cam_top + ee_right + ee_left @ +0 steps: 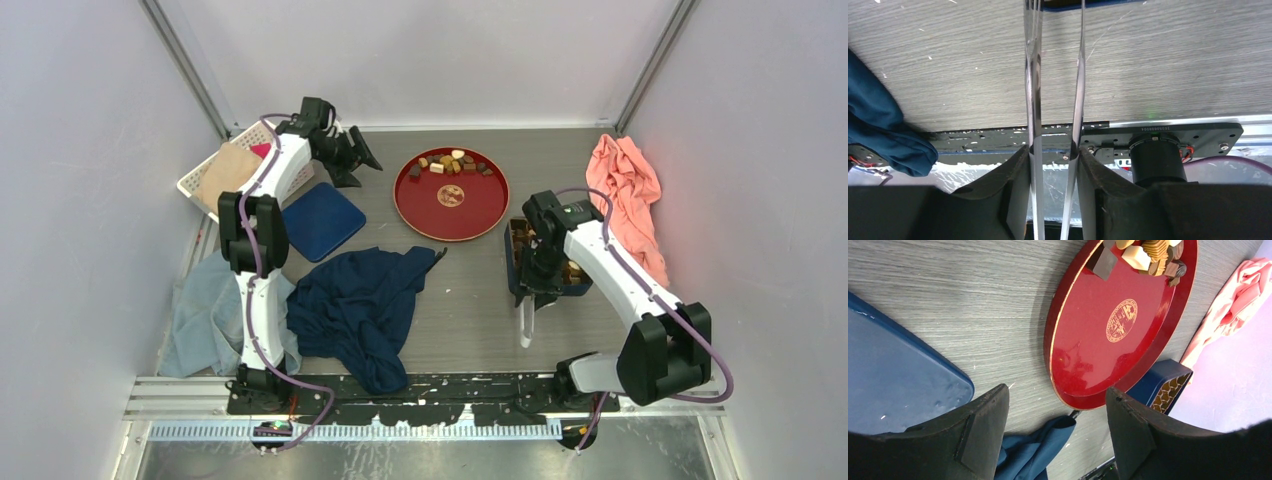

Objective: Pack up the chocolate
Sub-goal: Move the plate to the center of the board.

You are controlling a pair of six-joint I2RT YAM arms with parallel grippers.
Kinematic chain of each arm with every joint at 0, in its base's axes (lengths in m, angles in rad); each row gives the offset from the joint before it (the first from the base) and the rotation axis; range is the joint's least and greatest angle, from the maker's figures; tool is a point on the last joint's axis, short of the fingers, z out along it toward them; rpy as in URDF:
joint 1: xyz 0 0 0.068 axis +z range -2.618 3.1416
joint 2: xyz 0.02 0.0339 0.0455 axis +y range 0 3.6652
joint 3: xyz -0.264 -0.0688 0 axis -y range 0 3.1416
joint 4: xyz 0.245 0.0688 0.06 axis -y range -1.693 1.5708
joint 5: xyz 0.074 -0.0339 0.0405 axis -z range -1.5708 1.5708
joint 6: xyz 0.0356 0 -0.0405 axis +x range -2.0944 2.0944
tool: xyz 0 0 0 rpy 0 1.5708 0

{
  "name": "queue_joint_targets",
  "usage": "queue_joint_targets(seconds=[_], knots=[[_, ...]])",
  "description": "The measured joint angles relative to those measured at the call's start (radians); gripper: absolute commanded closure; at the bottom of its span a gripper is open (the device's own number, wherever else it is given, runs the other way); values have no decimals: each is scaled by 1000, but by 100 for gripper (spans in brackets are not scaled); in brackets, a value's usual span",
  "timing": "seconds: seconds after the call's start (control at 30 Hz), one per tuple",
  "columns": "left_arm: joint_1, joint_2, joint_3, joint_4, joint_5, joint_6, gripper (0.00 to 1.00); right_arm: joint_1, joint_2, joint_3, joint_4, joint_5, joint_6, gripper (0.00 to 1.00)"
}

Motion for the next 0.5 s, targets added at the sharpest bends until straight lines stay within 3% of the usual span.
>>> queue_joint_targets(seconds=[0.13, 0.27, 0.5], knots=[[0, 0, 0, 5, 10, -3, 29, 1, 2, 85, -26, 16, -5, 70], [-6, 4, 4, 18, 24, -10, 29, 11, 55, 257, -47, 35, -16, 71], [-33, 116, 170, 4, -13, -13, 30, 55, 335, 573, -40, 45, -46, 71]])
